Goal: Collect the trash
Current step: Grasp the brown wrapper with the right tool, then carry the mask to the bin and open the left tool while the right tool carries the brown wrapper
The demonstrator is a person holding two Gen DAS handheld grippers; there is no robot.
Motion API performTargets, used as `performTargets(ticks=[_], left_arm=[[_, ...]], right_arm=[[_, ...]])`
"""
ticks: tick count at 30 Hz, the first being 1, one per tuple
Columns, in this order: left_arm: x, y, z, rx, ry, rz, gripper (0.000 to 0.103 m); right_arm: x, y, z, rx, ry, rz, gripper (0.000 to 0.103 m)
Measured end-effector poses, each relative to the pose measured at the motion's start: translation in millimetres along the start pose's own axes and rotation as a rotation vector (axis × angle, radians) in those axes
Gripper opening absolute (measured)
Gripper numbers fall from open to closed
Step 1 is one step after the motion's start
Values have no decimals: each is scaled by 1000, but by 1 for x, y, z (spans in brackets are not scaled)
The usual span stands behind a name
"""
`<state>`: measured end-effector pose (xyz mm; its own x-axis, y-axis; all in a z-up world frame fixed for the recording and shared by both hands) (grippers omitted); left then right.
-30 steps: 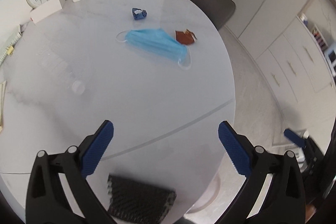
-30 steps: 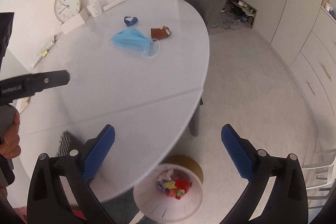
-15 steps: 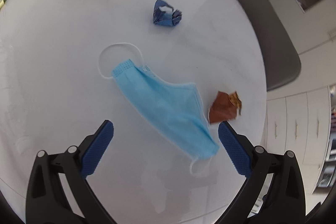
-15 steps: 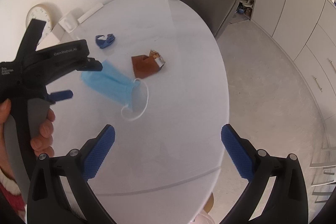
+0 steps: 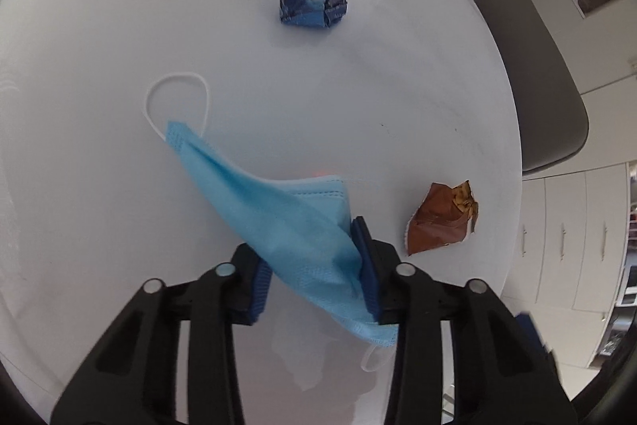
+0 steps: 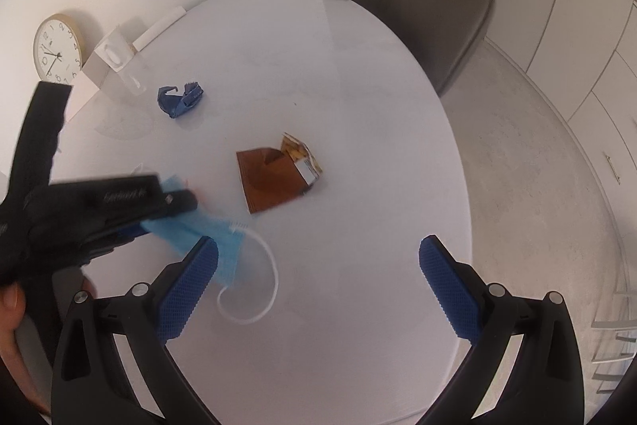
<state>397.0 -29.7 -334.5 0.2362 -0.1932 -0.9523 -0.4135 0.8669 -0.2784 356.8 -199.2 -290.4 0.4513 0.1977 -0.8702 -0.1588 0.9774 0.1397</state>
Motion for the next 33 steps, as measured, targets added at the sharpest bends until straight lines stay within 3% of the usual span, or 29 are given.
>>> performTargets(ticks=[11, 14, 16, 22, 33], left_arm=[[-32, 35, 7, 47, -64, 63, 34], [-35, 37, 4, 54, -71, 68, 34], [-36, 37, 2, 67, -81, 76, 34], [-45, 42, 1, 99, -76, 51, 34], [-84, 34, -42, 194, -89, 1, 34]], right_arm=[[60, 33, 33, -170, 46, -36, 100], [70, 40, 36, -200, 59, -35, 84], [75, 42, 35, -221, 76, -51, 67], [68, 44, 33, -250, 62, -72, 49], [-6, 35, -13, -178, 4, -23, 48]])
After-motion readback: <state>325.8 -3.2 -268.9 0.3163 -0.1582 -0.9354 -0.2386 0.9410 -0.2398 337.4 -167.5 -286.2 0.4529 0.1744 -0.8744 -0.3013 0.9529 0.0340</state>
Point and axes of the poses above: each gripper's, at about its wrist camera, not at the fingertips, and x roughly the way its jaws point, y to its left, z to its top, the point moved 7 cm from there along x, roughly the way its jaws point, and after that the axes turned 7 degrees about -x, right-handed, at the moved point
